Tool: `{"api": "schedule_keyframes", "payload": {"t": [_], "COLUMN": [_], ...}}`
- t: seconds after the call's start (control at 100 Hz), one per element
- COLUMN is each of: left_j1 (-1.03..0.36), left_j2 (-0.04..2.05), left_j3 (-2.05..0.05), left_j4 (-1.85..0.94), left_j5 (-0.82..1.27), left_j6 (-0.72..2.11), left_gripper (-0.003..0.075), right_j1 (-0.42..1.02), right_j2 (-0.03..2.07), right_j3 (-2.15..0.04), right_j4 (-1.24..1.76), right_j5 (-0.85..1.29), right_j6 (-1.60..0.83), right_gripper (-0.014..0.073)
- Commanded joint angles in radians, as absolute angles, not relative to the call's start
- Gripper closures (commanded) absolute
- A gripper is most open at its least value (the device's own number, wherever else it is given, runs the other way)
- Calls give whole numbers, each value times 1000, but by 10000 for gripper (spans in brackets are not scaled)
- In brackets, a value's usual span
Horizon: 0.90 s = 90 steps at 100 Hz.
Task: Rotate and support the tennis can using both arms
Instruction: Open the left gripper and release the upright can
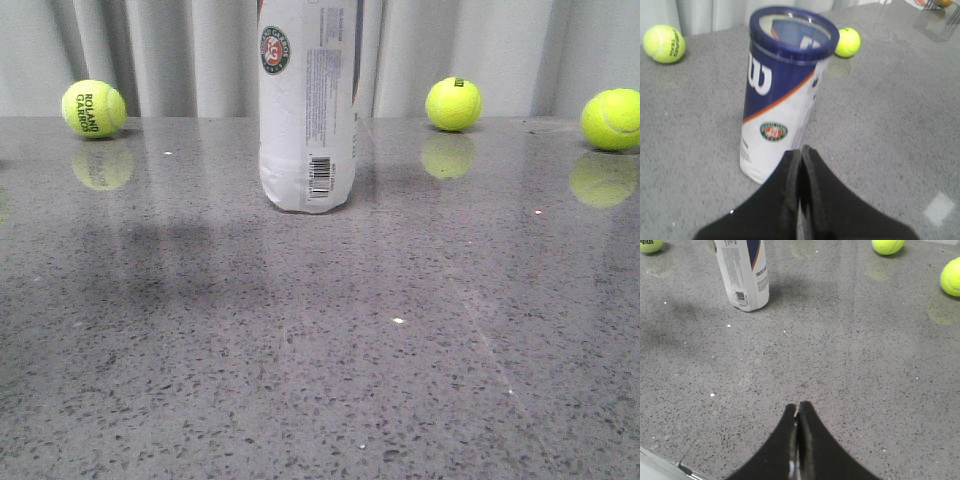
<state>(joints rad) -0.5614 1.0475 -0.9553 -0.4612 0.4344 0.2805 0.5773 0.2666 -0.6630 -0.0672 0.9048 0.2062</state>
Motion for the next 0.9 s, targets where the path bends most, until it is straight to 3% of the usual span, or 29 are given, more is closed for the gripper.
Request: {"api": "schedule_keyframes", "payload": {"t": [0.0,0.4,0.89], "left_j1": [-571,-571,-567], "left_j2": [989,827,673], "left_j3": [-927,-685,-423], "left_j4": [-529,-427,-309], "left_j5": [352,203,-207], "left_j6": [283,283,284], "left_gripper": [740,740,740], "right_j1": [572,572,572], "right_j2": [279,279,279], "right_j3": [-686,-686,-686], "right_j4": [-85,-85,-85], "right_j5": [828,828,828], "right_j6": [207,207,207], "right_gripper": [661,661,661]}}
